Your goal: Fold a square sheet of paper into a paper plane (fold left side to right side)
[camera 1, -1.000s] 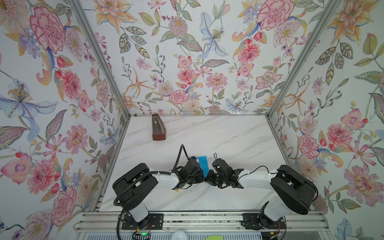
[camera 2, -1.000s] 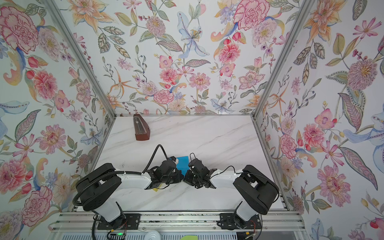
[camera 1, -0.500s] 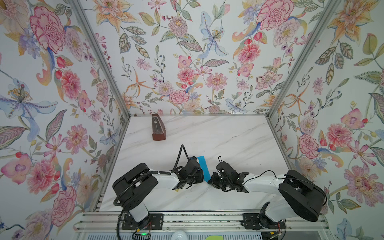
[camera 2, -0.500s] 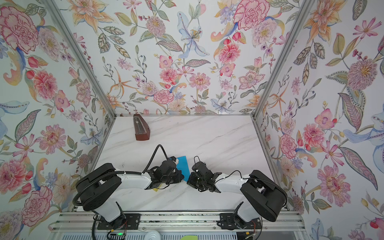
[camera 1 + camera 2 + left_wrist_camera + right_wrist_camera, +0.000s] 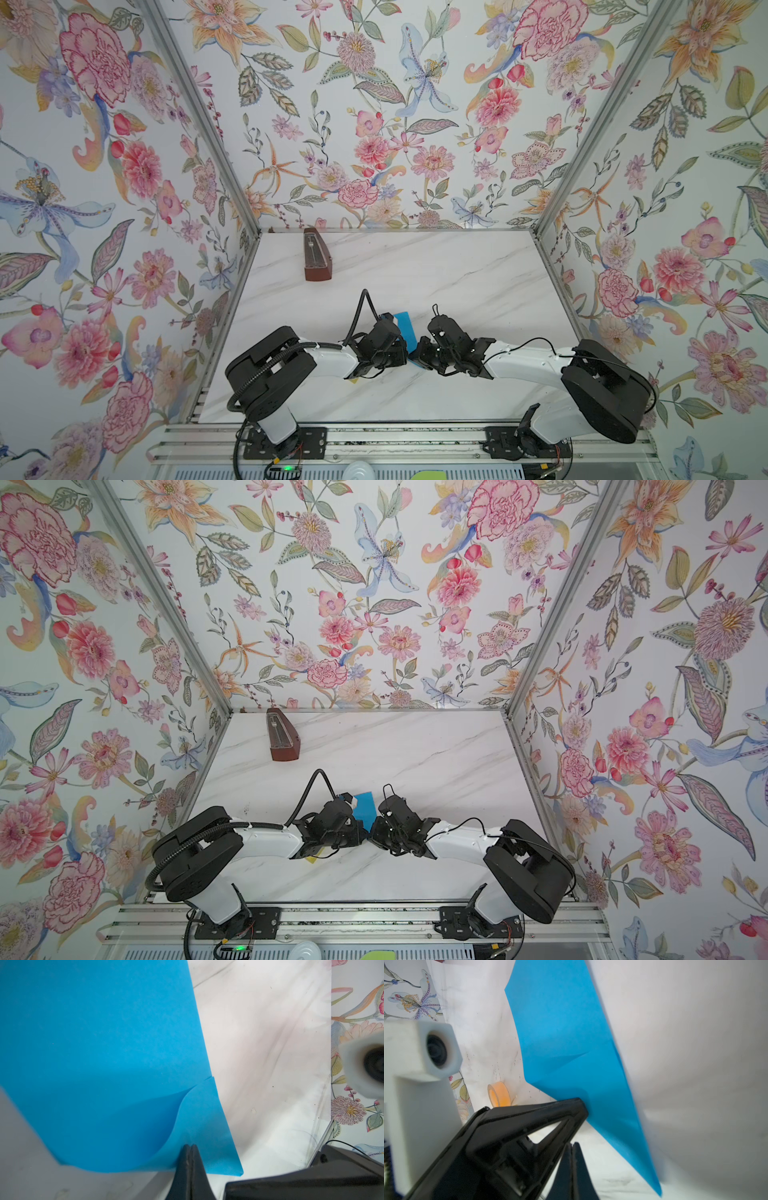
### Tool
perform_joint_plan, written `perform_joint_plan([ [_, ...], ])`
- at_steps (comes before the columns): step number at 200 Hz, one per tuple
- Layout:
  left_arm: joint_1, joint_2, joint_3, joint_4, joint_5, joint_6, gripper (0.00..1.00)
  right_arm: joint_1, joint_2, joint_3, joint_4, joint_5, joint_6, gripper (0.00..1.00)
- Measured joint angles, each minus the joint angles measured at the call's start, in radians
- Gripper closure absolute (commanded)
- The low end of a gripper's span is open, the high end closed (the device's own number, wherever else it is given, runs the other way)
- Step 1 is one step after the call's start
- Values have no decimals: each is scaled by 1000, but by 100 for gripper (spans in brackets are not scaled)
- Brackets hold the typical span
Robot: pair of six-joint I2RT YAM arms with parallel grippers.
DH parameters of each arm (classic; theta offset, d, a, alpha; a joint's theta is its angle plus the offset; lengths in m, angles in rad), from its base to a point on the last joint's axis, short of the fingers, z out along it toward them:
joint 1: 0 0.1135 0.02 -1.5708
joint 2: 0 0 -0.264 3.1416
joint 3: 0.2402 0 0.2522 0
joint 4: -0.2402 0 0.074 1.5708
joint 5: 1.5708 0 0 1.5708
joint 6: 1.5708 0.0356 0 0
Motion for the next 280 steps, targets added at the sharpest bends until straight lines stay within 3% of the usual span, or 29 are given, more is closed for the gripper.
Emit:
perform_joint_plan([
  [59,0,3,1,4,0,0,100,-2,37,-17,-43,15,1,100],
  [138,0,5,1,8,3,0,100,-2,-111,-149,-56,34,27,100],
  [203,-1,6,1,8,3,0,100,-2,-182,-130,-216,77,29,100],
  [280,-1,6,1,9,3,0,100,-9,-8,55,-127,2,29,100],
])
